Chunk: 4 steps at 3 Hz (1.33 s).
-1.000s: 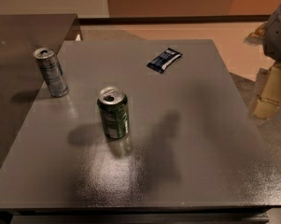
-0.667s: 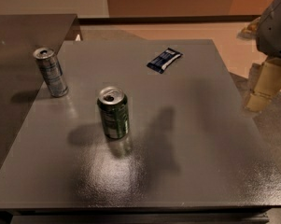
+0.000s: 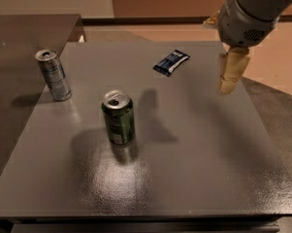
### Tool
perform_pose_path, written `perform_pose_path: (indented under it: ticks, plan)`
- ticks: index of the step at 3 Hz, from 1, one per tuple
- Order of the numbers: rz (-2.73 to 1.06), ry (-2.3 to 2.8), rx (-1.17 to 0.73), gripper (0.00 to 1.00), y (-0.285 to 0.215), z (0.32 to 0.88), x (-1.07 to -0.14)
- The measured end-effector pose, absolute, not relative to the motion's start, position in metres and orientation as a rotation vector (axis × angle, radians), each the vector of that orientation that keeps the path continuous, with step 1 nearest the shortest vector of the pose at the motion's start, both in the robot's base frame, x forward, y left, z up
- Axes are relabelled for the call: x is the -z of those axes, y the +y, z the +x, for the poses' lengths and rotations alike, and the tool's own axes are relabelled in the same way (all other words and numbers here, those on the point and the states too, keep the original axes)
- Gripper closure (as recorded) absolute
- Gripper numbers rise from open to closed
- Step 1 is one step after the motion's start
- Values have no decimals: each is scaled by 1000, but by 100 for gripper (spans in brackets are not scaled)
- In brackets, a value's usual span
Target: Move rxbar blueberry near green can
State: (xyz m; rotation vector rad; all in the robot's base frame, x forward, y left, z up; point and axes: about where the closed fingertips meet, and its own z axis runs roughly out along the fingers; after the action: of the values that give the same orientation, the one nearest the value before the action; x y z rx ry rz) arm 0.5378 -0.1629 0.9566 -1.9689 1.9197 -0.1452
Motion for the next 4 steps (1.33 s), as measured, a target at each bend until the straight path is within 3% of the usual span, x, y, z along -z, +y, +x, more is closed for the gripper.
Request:
perform_pose_path:
  ticks: [2, 4]
  plan:
    - [-2236, 1619, 294, 0, -110, 612, -945]
    - [-2441, 1367, 559, 0, -82, 671, -927]
